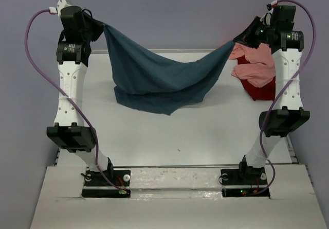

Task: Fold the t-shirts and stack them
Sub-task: Flatten out the tshirt

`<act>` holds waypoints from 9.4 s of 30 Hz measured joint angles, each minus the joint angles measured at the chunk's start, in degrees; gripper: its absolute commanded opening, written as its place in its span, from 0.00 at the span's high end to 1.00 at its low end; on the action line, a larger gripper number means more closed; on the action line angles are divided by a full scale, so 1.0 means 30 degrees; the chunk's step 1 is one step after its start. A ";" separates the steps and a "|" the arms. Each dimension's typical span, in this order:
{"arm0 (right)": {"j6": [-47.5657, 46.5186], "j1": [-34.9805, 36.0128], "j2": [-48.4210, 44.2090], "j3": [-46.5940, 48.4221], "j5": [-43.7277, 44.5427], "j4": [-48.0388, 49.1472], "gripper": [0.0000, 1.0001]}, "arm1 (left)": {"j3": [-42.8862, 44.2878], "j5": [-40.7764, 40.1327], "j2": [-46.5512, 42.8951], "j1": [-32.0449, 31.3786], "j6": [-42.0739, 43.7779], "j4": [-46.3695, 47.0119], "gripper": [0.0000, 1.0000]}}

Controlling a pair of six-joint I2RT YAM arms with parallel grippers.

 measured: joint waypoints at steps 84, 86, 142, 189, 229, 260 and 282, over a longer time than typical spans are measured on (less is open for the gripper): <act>-0.0204 0.0168 -0.5289 -1.3376 -0.1297 0.0714 1.00 | -0.4597 0.5013 0.6237 -0.1749 0.1960 -0.1763 1.00; -0.0248 0.0168 -0.5435 -1.3478 -0.1443 0.0707 1.00 | -0.5246 0.5027 0.5428 -0.1872 0.2186 -0.2004 1.00; -0.1268 0.0168 -0.6025 -1.4914 -0.2798 -0.0393 1.00 | -1.1533 0.5610 0.3519 -0.0838 0.3096 -0.4503 0.09; -0.1464 0.0168 -0.6025 -1.4921 -0.2790 -0.0393 1.00 | -1.1526 0.5027 0.5479 0.0168 0.3359 -0.3745 0.46; -0.1472 0.0168 -0.6025 -1.4921 -0.2769 -0.0386 1.00 | -1.2845 0.6732 0.5457 0.0277 0.3024 -0.2637 1.00; -0.1676 0.0168 -0.5967 -1.5205 -0.2703 -0.0350 1.00 | 0.4109 0.7599 1.0958 -0.0889 0.1559 -0.3330 1.00; -0.1953 -0.0364 -0.5872 -1.5183 0.0612 -0.0656 1.00 | 0.3126 -0.4845 -0.1020 -0.0546 0.2419 -0.0648 1.00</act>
